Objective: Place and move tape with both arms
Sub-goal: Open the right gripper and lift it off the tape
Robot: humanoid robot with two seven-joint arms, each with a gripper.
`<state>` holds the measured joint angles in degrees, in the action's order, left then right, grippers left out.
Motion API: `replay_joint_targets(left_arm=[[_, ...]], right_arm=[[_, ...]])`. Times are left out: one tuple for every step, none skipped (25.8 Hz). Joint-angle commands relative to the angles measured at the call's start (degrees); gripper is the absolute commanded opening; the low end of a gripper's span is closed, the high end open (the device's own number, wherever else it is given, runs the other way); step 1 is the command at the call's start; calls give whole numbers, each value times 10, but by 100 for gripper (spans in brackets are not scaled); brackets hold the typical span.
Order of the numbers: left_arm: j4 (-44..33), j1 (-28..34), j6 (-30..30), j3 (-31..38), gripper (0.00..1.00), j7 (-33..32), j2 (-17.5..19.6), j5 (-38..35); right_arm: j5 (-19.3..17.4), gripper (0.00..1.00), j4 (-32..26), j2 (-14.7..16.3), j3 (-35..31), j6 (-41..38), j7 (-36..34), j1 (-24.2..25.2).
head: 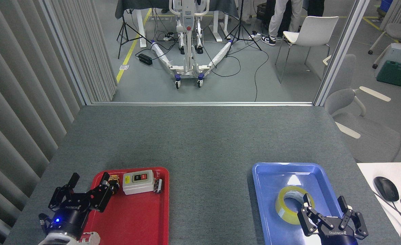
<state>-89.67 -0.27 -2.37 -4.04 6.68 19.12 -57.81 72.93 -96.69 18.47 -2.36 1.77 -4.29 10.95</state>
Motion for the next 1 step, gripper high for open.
replay_joint_targets(left_arm=[[2,4,-2,5,99,-1,1,1]], right_arm=[[-1,100,3,1,3,0,1,-7]])
